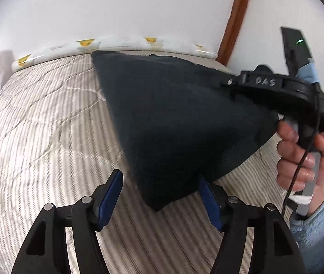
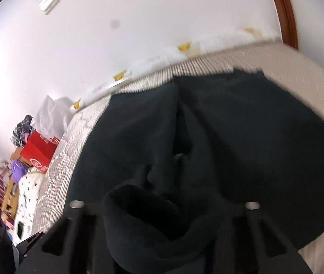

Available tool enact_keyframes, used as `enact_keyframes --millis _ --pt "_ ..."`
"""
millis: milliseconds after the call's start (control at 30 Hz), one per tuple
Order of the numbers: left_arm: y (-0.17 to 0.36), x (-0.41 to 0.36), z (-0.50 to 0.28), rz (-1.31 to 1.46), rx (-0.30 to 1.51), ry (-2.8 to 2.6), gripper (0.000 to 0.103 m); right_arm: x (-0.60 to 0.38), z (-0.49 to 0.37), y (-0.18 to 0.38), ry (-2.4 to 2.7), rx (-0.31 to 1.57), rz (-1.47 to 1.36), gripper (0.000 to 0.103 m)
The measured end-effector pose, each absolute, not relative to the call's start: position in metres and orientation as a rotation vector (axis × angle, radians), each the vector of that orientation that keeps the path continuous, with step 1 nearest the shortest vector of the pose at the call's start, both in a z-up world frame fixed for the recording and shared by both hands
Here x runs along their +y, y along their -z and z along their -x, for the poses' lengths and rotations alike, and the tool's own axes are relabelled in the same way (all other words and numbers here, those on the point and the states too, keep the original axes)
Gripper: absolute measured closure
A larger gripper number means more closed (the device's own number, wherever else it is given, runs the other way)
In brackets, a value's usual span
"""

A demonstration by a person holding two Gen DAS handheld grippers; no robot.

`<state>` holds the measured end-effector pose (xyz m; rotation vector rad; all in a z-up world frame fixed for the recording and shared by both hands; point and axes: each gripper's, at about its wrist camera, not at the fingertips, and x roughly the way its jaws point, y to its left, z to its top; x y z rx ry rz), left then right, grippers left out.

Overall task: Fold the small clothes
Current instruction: 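Grasp the other side edge of the sweatshirt with the right gripper and lift it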

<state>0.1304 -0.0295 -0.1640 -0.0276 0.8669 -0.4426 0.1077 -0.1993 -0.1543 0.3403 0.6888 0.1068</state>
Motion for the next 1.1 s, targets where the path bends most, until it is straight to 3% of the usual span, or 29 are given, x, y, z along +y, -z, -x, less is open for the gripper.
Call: enact_keyframes --millis 267,467,567,633,667,733,833,967,1000,1033,1100 --pt "0.166 -0.079 -0.144 -0.040 0.849 0.479 0.039 -0.292 -0.087 0.123 0.091 0.538 -0.309 0.086" --pt "0.161 -0.105 -0.149 -0.066 0.816 0.498 0.040 -0.350 -0.087 0.169 0.117 0.664 -0.376 0.084" --pt "0.162 -0.115 -0.152 -0.099 0.819 0.482 0.045 -0.355 -0.074 0.172 0.146 0.646 -0.376 0.071" --pt "0.164 -0.119 -0.153 -0.104 0.814 0.481 0.049 -0.357 -0.063 0.169 0.194 0.627 -0.364 0.053" --pt "0.164 -0.119 -0.154 -0.098 0.813 0.476 0.055 -0.358 -0.059 0.171 0.204 0.632 -0.361 0.048" --pt "0.162 -0.115 -0.156 -0.070 0.819 0.473 0.056 -0.361 -0.054 0.176 0.204 0.669 -0.378 0.034" --pt "0.162 -0.113 -0.156 -0.061 0.819 0.469 0.061 -0.374 -0.053 0.186 0.202 0.730 -0.461 0.024" --pt "0.159 -0.106 -0.152 -0.026 0.822 0.446 0.073 -0.373 -0.061 0.192 0.195 0.776 -0.497 0.024" --pt "0.158 -0.103 -0.152 -0.009 0.820 0.449 0.074 -0.369 -0.066 0.194 0.176 0.775 -0.491 0.030" --pt "0.157 -0.103 -0.152 -0.008 0.817 0.453 0.076 -0.365 -0.071 0.195 0.145 0.771 -0.492 0.049" --pt "0.154 -0.102 -0.149 -0.020 0.796 0.445 0.081 -0.357 -0.076 0.191 0.114 0.752 -0.487 0.070"
